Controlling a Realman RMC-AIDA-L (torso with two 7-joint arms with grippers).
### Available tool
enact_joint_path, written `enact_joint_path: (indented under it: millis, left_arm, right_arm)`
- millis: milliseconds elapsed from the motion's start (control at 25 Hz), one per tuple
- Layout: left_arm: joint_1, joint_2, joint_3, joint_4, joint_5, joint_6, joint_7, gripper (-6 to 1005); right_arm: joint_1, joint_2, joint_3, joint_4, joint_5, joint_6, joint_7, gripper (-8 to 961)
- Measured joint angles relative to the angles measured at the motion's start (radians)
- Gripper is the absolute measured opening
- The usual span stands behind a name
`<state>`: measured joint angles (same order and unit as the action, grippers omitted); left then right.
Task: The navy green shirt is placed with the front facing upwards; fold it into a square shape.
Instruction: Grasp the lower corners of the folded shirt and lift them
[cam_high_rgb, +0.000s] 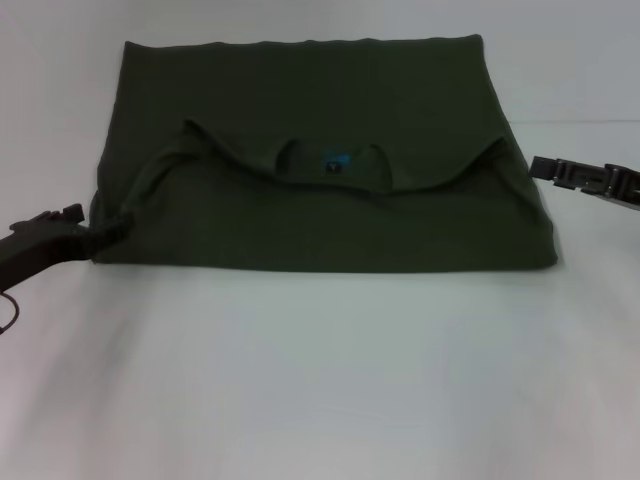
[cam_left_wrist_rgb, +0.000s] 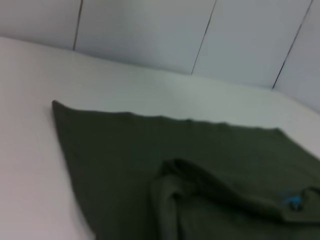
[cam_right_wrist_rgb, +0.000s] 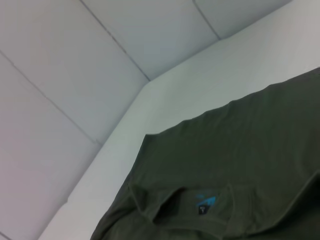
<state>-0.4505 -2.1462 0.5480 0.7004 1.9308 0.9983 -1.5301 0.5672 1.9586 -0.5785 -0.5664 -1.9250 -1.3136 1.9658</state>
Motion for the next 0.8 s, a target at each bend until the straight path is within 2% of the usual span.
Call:
enact_joint_path:
  millis: [440, 800]
  left_arm:
    - [0.003, -0.011, 0.004, -0.01, 0.073, -0.055, 0.125, 835]
    - [-0.013, -0.018, 0.07, -0.037, 0.088, -0.156, 0.142, 834]
  right_arm:
    - [-0.002, 0.009, 0.016, 0.009, 0.001, 0.009, -0.001, 761]
    - [-0.011, 0.018, 0.016, 0.012, 0.002, 0.021, 0.0, 762]
